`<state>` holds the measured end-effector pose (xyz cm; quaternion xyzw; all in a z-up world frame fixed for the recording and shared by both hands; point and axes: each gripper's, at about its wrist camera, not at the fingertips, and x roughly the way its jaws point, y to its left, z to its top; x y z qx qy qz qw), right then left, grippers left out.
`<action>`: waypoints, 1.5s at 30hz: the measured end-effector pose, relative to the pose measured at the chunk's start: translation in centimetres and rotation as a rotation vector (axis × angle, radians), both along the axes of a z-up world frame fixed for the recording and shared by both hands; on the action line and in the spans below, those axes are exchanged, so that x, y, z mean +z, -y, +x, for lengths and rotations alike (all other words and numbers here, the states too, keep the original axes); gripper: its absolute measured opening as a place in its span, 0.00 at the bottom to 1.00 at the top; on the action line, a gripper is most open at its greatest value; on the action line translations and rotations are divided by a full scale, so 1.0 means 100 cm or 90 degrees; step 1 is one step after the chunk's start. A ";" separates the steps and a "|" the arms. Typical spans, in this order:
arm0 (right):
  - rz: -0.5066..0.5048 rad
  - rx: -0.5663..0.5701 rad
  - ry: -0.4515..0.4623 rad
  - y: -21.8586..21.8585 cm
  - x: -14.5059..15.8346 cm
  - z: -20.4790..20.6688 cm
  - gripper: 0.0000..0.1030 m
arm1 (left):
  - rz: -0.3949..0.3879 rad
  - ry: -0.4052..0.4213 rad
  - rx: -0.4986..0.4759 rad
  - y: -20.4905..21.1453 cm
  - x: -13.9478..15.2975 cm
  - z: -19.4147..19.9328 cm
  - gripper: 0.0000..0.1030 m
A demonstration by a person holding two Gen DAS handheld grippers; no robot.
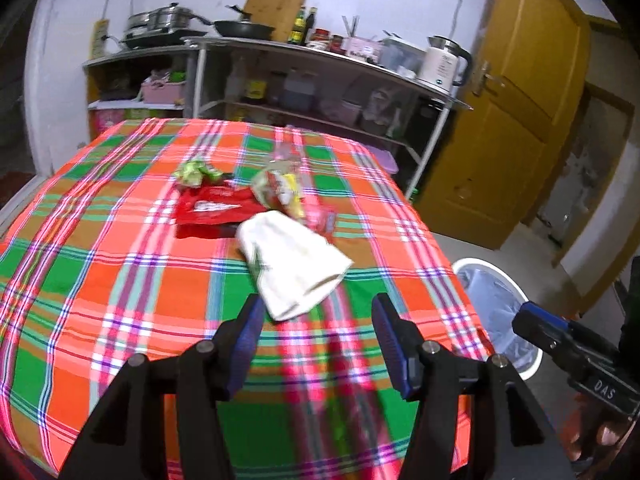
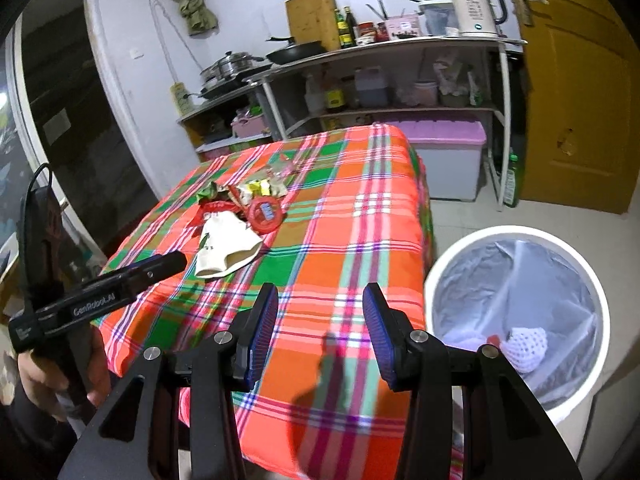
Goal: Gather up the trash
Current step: 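Return both open tools over the table toward the white paper, then grasp the white paper with the left tool while the right tool grasps the red-lidded cup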
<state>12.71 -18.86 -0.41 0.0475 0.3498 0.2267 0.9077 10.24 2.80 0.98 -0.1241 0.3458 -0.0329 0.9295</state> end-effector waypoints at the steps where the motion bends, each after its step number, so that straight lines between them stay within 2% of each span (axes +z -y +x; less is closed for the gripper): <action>1: -0.004 0.005 0.000 -0.005 0.000 0.002 0.44 | -0.003 -0.002 0.005 -0.004 -0.001 0.001 0.56; 12: -0.036 0.039 0.003 -0.036 -0.002 0.020 0.44 | -0.039 -0.032 0.046 -0.029 -0.015 0.029 0.56; 18: -0.038 0.045 -0.003 -0.041 -0.005 0.034 0.44 | -0.039 -0.050 0.050 -0.027 -0.024 0.047 0.56; 21: -0.039 0.048 -0.006 -0.044 -0.007 0.040 0.44 | -0.025 -0.056 0.075 -0.028 -0.029 0.054 0.56; 30: -0.043 0.057 -0.015 -0.055 -0.012 0.061 0.44 | -0.046 -0.082 0.081 -0.034 -0.043 0.068 0.56; 32: -0.045 0.059 -0.017 -0.059 -0.013 0.065 0.44 | -0.042 -0.083 0.076 -0.032 -0.042 0.070 0.53; 37: -0.047 0.066 -0.023 -0.069 -0.015 0.074 0.44 | -0.040 -0.088 0.063 -0.030 -0.042 0.074 0.24; 45: -0.053 0.081 -0.019 -0.094 -0.014 0.089 0.46 | -0.039 -0.073 0.052 -0.037 -0.039 0.066 0.20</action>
